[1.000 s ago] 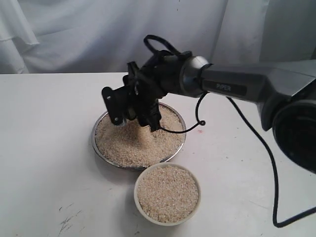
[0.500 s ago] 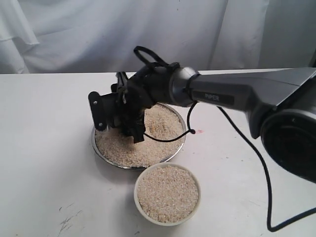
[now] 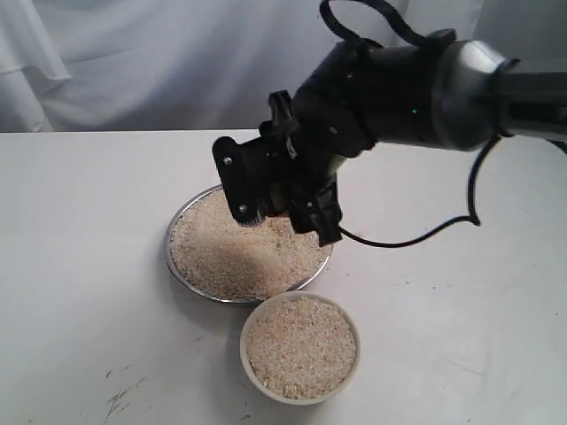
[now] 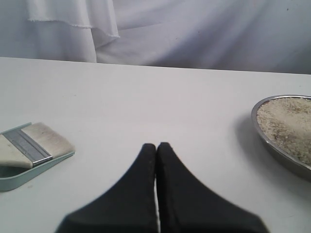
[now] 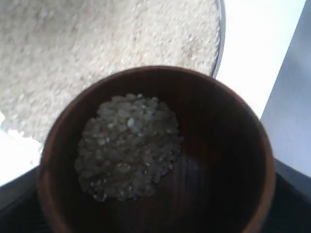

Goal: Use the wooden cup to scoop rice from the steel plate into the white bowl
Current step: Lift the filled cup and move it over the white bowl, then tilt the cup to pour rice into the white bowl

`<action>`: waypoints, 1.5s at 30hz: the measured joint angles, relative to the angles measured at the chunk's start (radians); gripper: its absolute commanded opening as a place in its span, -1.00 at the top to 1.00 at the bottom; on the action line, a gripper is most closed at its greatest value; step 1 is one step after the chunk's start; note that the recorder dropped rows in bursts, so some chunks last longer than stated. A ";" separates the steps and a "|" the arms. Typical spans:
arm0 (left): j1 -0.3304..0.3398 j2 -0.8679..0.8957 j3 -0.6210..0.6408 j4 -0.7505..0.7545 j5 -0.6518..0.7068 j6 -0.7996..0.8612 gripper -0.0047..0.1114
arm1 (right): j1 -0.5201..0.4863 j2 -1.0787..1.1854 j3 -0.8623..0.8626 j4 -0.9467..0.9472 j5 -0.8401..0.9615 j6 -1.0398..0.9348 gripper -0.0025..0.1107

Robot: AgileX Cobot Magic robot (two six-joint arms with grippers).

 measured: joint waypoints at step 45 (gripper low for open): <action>0.000 0.000 0.000 0.000 0.000 0.000 0.92 | 0.413 -0.114 0.621 -1.246 0.221 0.865 0.96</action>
